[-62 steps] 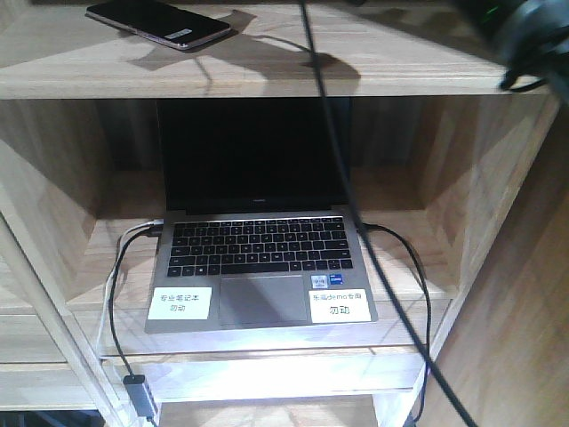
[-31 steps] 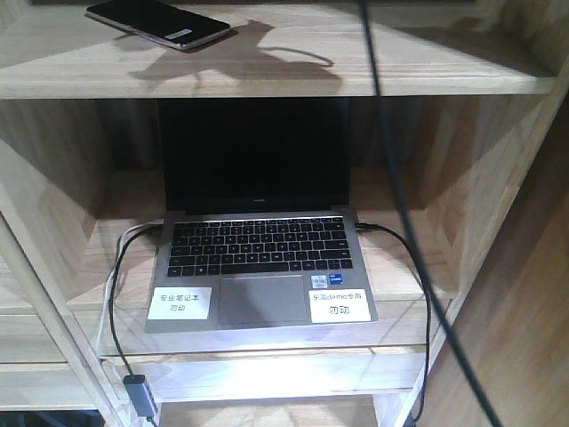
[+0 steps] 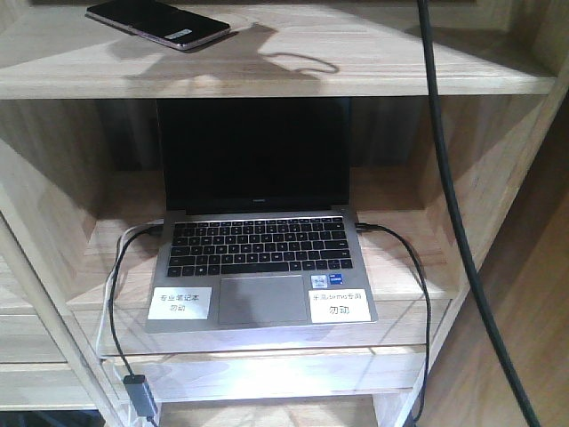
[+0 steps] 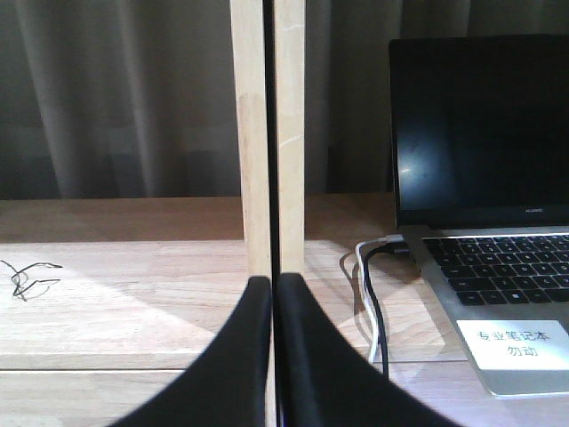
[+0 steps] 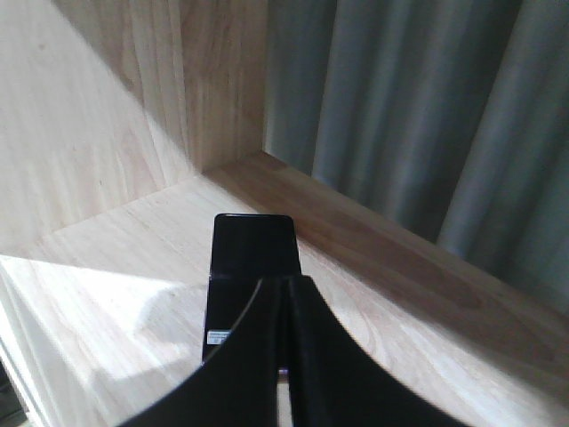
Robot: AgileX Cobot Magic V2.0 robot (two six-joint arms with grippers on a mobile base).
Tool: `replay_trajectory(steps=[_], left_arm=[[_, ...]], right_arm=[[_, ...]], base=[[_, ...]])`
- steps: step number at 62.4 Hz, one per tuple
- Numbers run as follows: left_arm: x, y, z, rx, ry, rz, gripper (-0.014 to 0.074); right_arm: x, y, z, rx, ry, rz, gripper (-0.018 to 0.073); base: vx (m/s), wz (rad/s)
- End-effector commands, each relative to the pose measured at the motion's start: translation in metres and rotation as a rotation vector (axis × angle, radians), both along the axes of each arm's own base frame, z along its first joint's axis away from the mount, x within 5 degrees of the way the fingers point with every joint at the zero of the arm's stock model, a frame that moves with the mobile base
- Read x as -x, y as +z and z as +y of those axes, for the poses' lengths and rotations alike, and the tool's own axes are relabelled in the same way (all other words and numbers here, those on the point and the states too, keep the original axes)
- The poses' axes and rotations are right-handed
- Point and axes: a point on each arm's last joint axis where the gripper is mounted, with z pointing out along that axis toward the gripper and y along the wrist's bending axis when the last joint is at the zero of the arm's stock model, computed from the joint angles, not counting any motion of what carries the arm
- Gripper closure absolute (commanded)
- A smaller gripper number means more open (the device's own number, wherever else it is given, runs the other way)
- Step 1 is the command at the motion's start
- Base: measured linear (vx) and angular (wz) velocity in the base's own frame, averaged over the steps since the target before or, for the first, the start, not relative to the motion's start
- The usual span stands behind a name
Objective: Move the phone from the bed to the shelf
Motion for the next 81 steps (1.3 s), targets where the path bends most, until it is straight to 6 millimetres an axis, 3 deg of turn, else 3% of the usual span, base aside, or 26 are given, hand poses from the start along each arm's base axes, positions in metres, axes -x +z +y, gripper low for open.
replay_trajectory(steps=[1,9,31,53,68,81], left_arm=[[0.001,0.015,0.0,0.011,-0.002,-0.108,0.0595],[0.001,0.015,0.0,0.011,-0.002,-0.108,0.0595],[0.001,0.015,0.0,0.011,-0.002,-0.108,0.0595],[0.001,0.015,0.0,0.011,-0.002,-0.108,0.0595],[0.001,0.015,0.0,0.011,-0.002,-0.108,0.0595],[0.001,0.015,0.0,0.011,-0.002,-0.108,0.0595]], right_arm=[[0.013,0.013,-0.01,-0.085,-0.04,-0.079,0.0565],[0.024,-0.015,-0.021,-0.109,-0.095,-0.095,0.0565],[0.116,-0.084,-0.077,-0.192,-0.219,-0.168,0.0565],[0.192,-0.145,-0.114,-0.208,-0.23,-0.129,0.0565],[0.228,-0.185,-0.131,-0.226,-0.229,-0.127,0.0565],[0.243,-0.199,-0.139,-0.239,-0.229,-0.156,0.0565]], base=[[0.0,0.0],[0.0,0.0],[0.0,0.0],[0.0,0.0],[0.0,0.0],[0.0,0.0]])
